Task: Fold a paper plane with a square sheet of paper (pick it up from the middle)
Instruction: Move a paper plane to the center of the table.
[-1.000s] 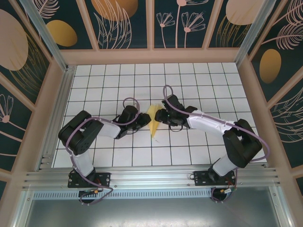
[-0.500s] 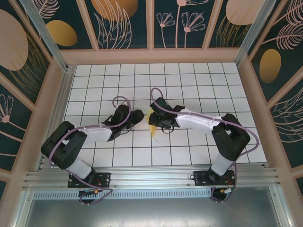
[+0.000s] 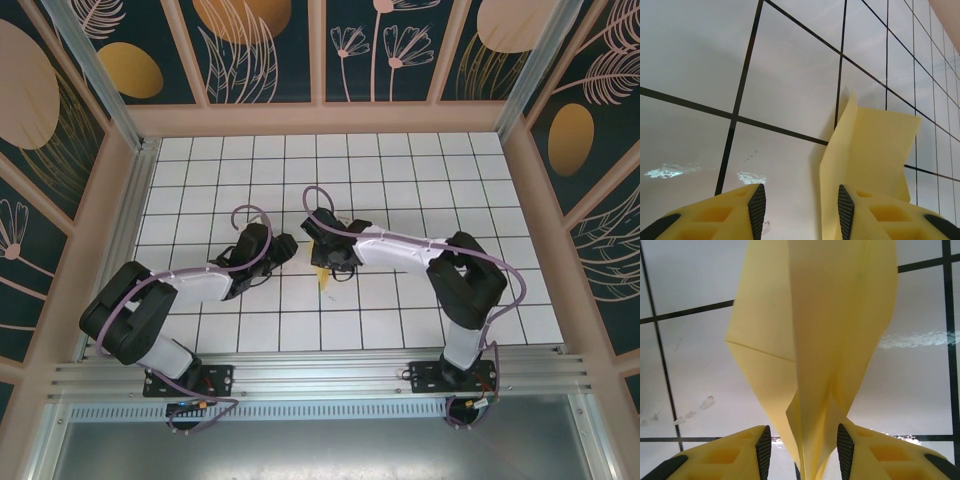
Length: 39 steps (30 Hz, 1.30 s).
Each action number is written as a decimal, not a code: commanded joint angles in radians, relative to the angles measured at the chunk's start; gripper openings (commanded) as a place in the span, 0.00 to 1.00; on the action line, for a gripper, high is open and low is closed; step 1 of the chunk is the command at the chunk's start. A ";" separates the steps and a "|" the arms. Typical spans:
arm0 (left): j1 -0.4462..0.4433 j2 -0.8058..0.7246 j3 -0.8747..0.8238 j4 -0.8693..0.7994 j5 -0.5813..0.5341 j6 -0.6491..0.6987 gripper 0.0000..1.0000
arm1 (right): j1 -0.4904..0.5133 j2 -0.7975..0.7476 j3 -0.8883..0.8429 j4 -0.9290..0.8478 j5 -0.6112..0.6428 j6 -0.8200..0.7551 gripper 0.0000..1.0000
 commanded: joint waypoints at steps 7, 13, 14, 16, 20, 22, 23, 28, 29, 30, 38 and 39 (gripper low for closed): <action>0.007 -0.020 -0.012 -0.028 -0.031 0.031 0.45 | 0.020 0.041 0.059 -0.080 0.066 0.021 0.42; 0.007 -0.014 -0.012 -0.028 -0.029 0.034 0.45 | 0.024 0.063 0.071 -0.074 0.061 0.010 0.35; 0.008 -0.012 -0.012 -0.028 -0.028 0.034 0.45 | 0.024 0.068 0.075 -0.078 0.064 0.009 0.33; 0.007 -0.012 -0.012 -0.028 -0.028 0.034 0.45 | 0.025 0.083 0.091 -0.094 0.081 0.002 0.27; 0.010 -0.012 -0.012 -0.029 -0.030 0.036 0.45 | 0.023 0.106 0.120 -0.122 0.122 -0.015 0.15; 0.010 -0.014 -0.012 -0.031 -0.030 0.037 0.45 | 0.022 0.114 0.138 -0.134 0.142 -0.026 0.10; 0.011 -0.014 -0.012 -0.032 -0.030 0.036 0.45 | 0.021 0.116 0.143 -0.137 0.150 -0.035 0.08; 0.013 -0.020 -0.011 -0.040 -0.030 0.043 0.46 | 0.004 0.114 0.176 -0.158 0.199 -0.087 0.05; 0.013 -0.021 -0.010 -0.042 -0.028 0.045 0.46 | -0.002 0.111 0.179 -0.160 0.207 -0.105 0.05; 0.015 -0.022 -0.010 -0.043 -0.027 0.046 0.46 | -0.011 0.108 0.182 -0.163 0.220 -0.124 0.06; 0.018 -0.021 -0.009 -0.049 -0.024 0.050 0.46 | -0.161 0.125 0.180 -0.094 0.181 -0.412 0.07; 0.018 -0.019 -0.007 -0.050 -0.023 0.051 0.46 | -0.187 0.132 0.184 -0.080 0.157 -0.446 0.07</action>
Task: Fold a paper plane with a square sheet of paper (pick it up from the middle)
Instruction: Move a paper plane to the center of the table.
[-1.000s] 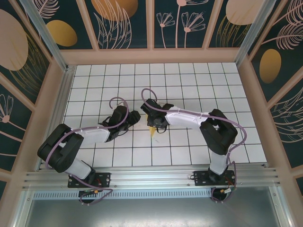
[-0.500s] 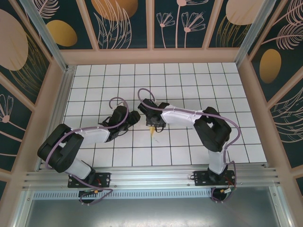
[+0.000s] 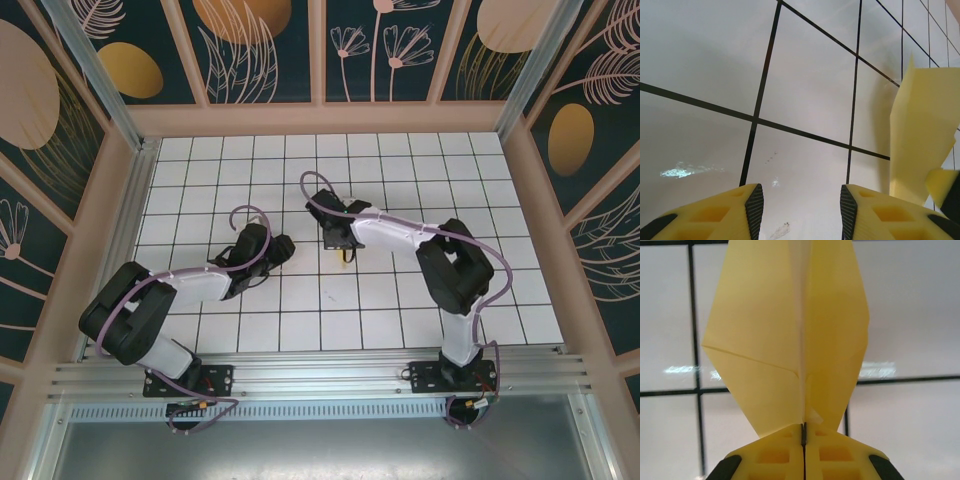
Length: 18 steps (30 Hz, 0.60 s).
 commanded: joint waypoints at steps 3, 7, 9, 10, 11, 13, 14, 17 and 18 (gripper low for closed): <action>0.008 -0.019 -0.004 -0.023 -0.011 0.023 0.47 | -0.112 0.059 0.062 0.042 -0.074 -0.220 0.10; 0.010 -0.026 0.003 -0.040 -0.023 0.023 0.49 | -0.152 0.097 0.140 0.036 -0.080 -0.250 0.19; 0.015 -0.038 0.010 -0.061 -0.031 0.028 0.51 | -0.163 0.079 0.180 0.020 -0.078 -0.231 0.26; 0.018 -0.048 0.016 -0.076 -0.039 0.034 0.52 | -0.169 0.054 0.189 0.021 -0.080 -0.218 0.30; 0.022 -0.060 0.020 -0.090 -0.045 0.039 0.54 | -0.174 0.023 0.191 0.028 -0.083 -0.208 0.36; 0.038 -0.092 0.027 -0.124 -0.064 0.052 0.57 | -0.189 -0.055 0.176 0.052 -0.078 -0.179 0.47; 0.050 -0.116 0.030 -0.143 -0.073 0.062 0.58 | -0.198 -0.105 0.158 0.070 -0.078 -0.168 0.53; 0.098 -0.191 0.036 -0.205 -0.109 0.097 0.64 | -0.237 -0.258 0.062 0.149 -0.040 -0.147 0.67; 0.117 -0.220 0.040 -0.232 -0.124 0.113 0.67 | -0.255 -0.311 0.017 0.179 -0.020 -0.141 0.71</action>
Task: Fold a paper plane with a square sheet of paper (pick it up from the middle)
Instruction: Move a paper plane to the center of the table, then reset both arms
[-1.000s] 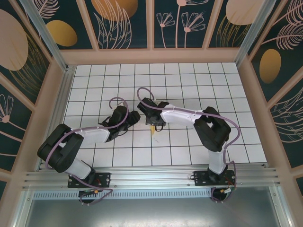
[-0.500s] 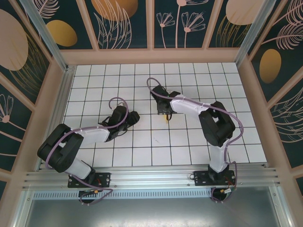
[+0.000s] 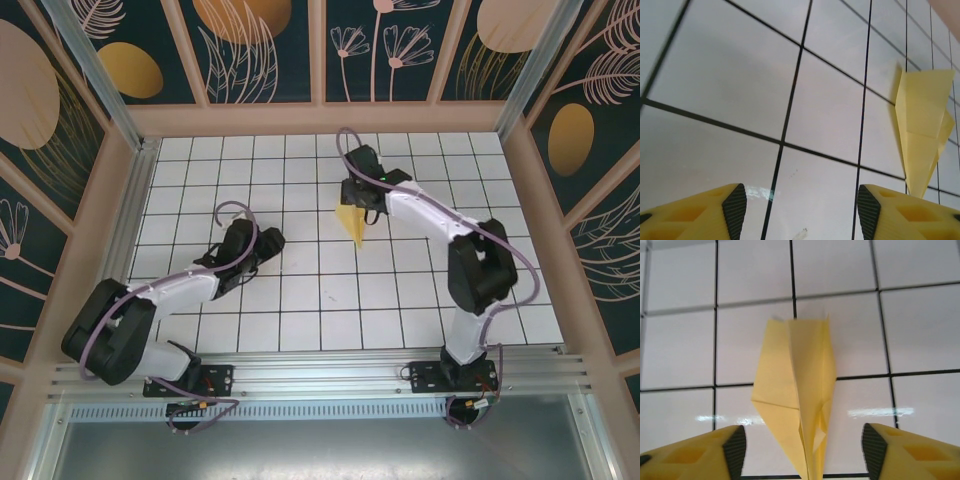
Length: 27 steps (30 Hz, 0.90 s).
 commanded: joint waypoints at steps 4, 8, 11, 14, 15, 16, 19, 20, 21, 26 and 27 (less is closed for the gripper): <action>0.113 -0.174 0.038 -0.173 -0.147 0.120 0.78 | -0.142 -0.362 -0.245 0.188 0.118 0.021 0.86; 0.165 -0.260 0.035 -0.225 -0.274 0.193 0.90 | -0.244 -0.529 -0.436 0.294 0.162 -0.001 0.93; 0.183 -0.314 0.009 -0.219 -0.399 0.259 0.96 | -0.313 -0.654 -0.618 0.420 0.193 -0.011 0.95; 0.206 -0.363 -0.034 -0.189 -0.540 0.313 0.98 | -0.349 -0.759 -0.802 0.604 0.261 -0.032 0.99; 0.214 -0.379 -0.055 -0.165 -0.591 0.335 0.99 | -0.351 -0.788 -0.867 0.678 0.298 -0.047 0.99; 0.222 -0.392 -0.076 -0.139 -0.626 0.358 0.99 | -0.355 -0.805 -0.913 0.729 0.323 -0.059 0.99; 0.251 -0.426 -0.162 0.004 -0.689 0.475 0.99 | -0.395 -0.807 -1.020 0.827 0.364 -0.076 0.99; 0.263 -0.431 -0.196 0.063 -0.691 0.518 0.98 | -0.409 -0.794 -1.052 0.863 0.369 -0.089 0.99; 0.276 -0.434 -0.224 0.114 -0.690 0.553 0.98 | -0.417 -0.783 -1.082 0.906 0.375 -0.109 0.99; 0.318 -0.409 -0.374 0.428 -0.625 0.706 0.99 | -0.422 -0.700 -1.200 1.227 0.320 -0.280 0.99; 0.325 -0.392 -0.400 0.517 -0.583 0.738 0.98 | -0.428 -0.667 -1.209 1.280 0.295 -0.300 0.99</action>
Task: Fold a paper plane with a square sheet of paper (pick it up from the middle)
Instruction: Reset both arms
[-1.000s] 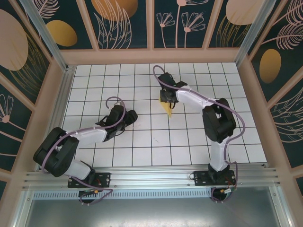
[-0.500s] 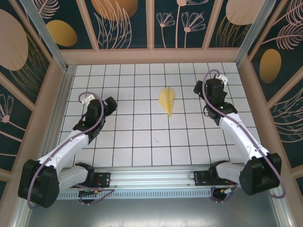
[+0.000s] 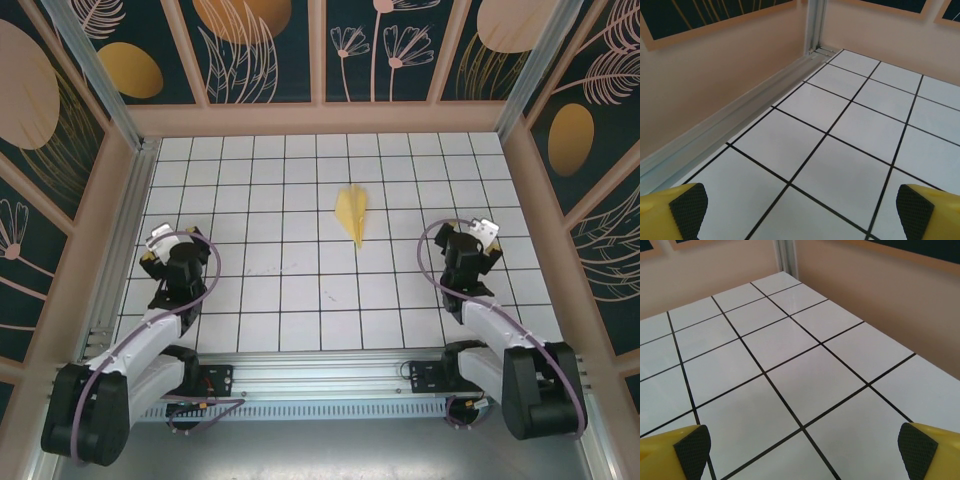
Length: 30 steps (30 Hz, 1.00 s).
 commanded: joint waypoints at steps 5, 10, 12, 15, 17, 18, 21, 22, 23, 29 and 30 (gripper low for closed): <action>0.034 0.144 -0.104 0.535 0.184 0.274 0.99 | -0.021 0.232 -0.023 0.465 -0.111 -0.178 0.99; 0.081 0.260 -0.089 0.660 0.317 0.290 0.98 | -0.049 0.318 -0.027 0.590 -0.205 -0.189 0.99; 0.103 0.301 -0.072 0.691 0.366 0.292 0.98 | -0.072 0.342 -0.025 0.625 -0.247 -0.185 0.99; 0.123 0.363 -0.043 0.733 0.419 0.289 0.99 | -0.098 0.395 -0.029 0.682 -0.289 -0.170 0.99; 0.127 0.401 -0.026 0.768 0.444 0.299 0.99 | -0.098 0.424 -0.025 0.705 -0.308 -0.171 0.99; 0.128 0.420 -0.007 0.753 0.444 0.307 0.98 | -0.097 0.431 -0.019 0.705 -0.317 -0.177 0.99; 0.143 0.513 0.003 0.837 0.445 0.307 0.99 | -0.100 0.439 -0.005 0.683 -0.335 -0.179 0.99; 0.148 0.543 0.002 0.878 0.449 0.305 0.99 | -0.100 0.439 -0.004 0.683 -0.340 -0.179 0.99; 0.161 0.542 0.007 0.857 0.465 0.290 0.98 | -0.103 0.439 -0.004 0.681 -0.346 -0.179 0.99; 0.182 0.579 -0.035 0.961 0.455 0.262 0.99 | -0.112 0.444 0.005 0.670 -0.371 -0.175 0.99; 0.182 0.582 -0.040 0.970 0.447 0.261 0.98 | -0.113 0.442 0.000 0.674 -0.374 -0.176 0.99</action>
